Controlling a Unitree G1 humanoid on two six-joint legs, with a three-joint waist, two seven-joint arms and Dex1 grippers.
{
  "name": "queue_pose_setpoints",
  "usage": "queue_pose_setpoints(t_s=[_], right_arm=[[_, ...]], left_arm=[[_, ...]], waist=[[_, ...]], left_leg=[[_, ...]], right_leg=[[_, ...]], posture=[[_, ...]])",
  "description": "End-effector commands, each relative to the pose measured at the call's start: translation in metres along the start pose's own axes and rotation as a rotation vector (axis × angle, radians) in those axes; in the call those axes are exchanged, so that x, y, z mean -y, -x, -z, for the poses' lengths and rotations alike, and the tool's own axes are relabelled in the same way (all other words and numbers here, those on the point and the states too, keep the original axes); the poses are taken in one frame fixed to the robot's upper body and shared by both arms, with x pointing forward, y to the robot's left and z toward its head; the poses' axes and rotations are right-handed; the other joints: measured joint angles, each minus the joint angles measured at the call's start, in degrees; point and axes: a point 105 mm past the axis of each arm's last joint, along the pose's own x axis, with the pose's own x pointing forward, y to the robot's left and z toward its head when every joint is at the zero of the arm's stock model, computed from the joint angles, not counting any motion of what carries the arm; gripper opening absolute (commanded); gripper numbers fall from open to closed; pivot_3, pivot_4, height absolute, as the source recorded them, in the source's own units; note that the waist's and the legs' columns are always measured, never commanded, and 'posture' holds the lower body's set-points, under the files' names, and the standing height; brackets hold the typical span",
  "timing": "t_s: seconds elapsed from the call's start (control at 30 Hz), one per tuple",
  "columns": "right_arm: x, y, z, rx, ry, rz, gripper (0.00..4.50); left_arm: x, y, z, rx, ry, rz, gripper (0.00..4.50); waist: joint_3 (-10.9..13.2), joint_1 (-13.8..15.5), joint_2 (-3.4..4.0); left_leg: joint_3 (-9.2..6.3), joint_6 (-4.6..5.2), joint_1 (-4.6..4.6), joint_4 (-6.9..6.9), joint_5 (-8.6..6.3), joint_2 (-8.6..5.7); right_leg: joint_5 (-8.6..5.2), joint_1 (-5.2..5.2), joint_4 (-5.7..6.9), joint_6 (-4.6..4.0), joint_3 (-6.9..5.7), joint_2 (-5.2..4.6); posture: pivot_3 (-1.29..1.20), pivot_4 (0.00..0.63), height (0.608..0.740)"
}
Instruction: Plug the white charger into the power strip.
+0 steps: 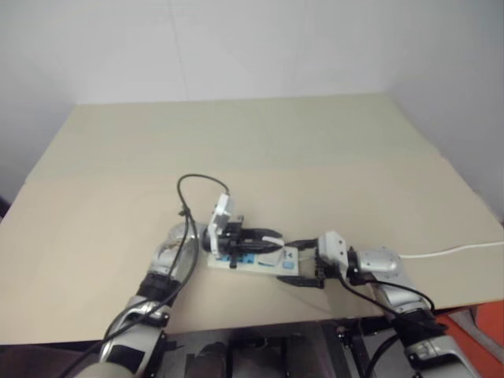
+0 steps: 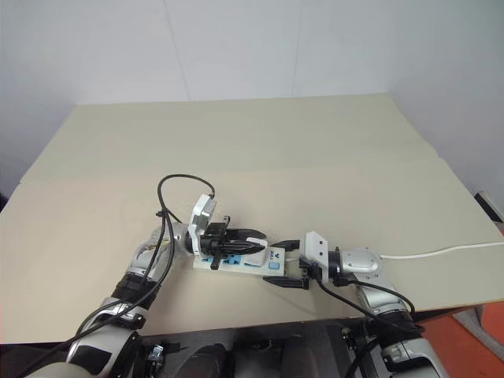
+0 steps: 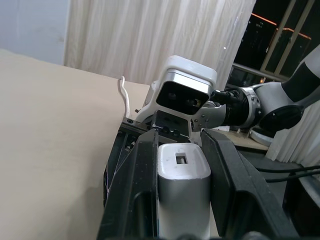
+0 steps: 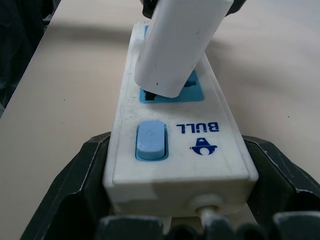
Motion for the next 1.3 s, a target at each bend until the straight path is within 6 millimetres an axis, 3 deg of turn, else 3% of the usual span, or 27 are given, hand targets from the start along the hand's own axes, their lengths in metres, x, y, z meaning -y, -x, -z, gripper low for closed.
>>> queue_pose_setpoints(t_s=[0.03, 0.37, 1.1, 1.3], right_arm=[[-0.008, 0.0, 0.014, -0.068, -0.03, -0.025, 3.43], [-0.01, 0.001, 0.013, -0.055, -0.026, -0.028, 3.43], [-0.012, 0.001, 0.009, -0.052, -0.021, -0.033, 3.43], [-0.012, 0.001, 0.009, -0.053, -0.023, -0.031, 3.43]], left_arm=[[-0.001, 0.004, 0.012, -0.055, -0.011, -0.018, 1.01], [0.014, 0.012, 0.016, -0.005, -0.08, -0.054, 1.01], [0.018, 0.041, 0.067, -0.237, -0.061, -0.019, 1.01], [0.016, 0.039, 0.068, -0.215, -0.046, -0.041, 1.01]], waist=[[0.0, 0.0, 0.0], [-0.02, 0.03, 0.02], [-0.37, 0.09, 0.06], [-0.87, 0.08, 0.25]], left_leg=[[0.0, 0.0, 0.0, 0.0, 0.0, 0.0], [0.0, -0.01, 0.01, -0.06, -0.01, 0.04], [0.06, -0.03, 0.68, -0.84, -0.01, 0.06], [-0.01, 0.0, 0.96, -0.96, -0.12, 0.19]], right_leg=[[0.0, 0.0, 0.0, 0.0, 0.0, 0.0], [0.0, -0.01, -0.04, 0.0, 0.0, 0.0], [-0.04, 0.36, -0.35, -0.01, 0.03, 0.03], [-0.23, 0.9, -0.79, 0.27, -0.11, 0.15]], posture=[[0.0, 0.15, 0.74], [0.0, 0.15, 0.74], [0.0, 0.15, 0.74], [0.0, 0.15, 0.74]])
